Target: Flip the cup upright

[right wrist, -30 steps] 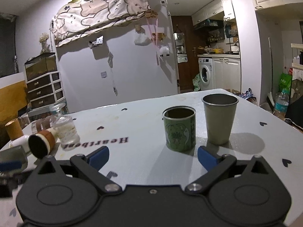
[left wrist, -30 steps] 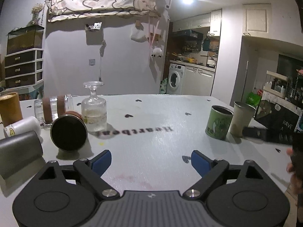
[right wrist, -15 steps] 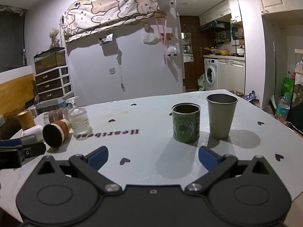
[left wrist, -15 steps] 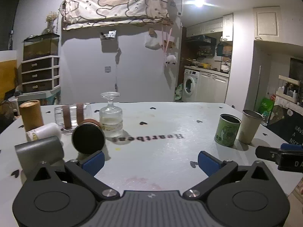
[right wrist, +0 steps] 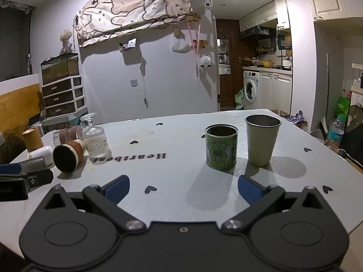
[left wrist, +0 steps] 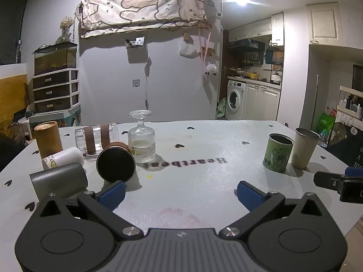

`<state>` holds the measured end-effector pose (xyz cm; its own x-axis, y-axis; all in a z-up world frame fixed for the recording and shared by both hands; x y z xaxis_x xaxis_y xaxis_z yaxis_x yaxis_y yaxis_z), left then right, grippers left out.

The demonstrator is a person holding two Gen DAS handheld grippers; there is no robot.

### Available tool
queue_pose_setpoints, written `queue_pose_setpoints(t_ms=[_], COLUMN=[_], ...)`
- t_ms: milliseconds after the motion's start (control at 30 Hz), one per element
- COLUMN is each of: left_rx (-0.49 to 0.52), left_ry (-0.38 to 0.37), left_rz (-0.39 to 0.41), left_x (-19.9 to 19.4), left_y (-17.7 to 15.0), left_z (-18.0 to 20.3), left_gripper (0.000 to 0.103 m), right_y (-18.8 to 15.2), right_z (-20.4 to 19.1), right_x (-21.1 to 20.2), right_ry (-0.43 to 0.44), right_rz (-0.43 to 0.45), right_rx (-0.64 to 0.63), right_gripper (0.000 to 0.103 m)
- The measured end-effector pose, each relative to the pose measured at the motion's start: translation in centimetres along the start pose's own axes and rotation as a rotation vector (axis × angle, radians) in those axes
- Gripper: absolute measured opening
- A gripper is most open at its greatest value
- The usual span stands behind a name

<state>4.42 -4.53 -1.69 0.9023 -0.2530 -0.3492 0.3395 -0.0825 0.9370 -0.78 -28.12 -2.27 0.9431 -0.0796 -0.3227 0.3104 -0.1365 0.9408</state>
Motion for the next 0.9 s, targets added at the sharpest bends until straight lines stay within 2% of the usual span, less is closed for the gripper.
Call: queue_pose_setpoints(t_ms=[900], left_rx=[0.004], left_ry=[0.011], left_rz=[-0.007], left_x=[0.13], left_y=[-0.14], left_z=[-0.30], left_gripper=[0.103], right_y=[-0.16], right_z=[0.16], right_x=[0.38], right_ry=[-0.020], right_rz=[-0.019], right_rx=[-0.012], right_gripper=[0.103])
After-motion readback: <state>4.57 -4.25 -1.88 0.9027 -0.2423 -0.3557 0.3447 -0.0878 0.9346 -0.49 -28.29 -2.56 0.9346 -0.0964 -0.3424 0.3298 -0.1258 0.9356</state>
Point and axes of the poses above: each gripper's, at about its wrist camera, not at the fingertips, and x roughly the way its jaws point, z to its right, y to its top, the point moved 7 cm from there along x, roughly the way its jaws point, and after that the axes turned 4 degrees about z, right-handed, at the moved point
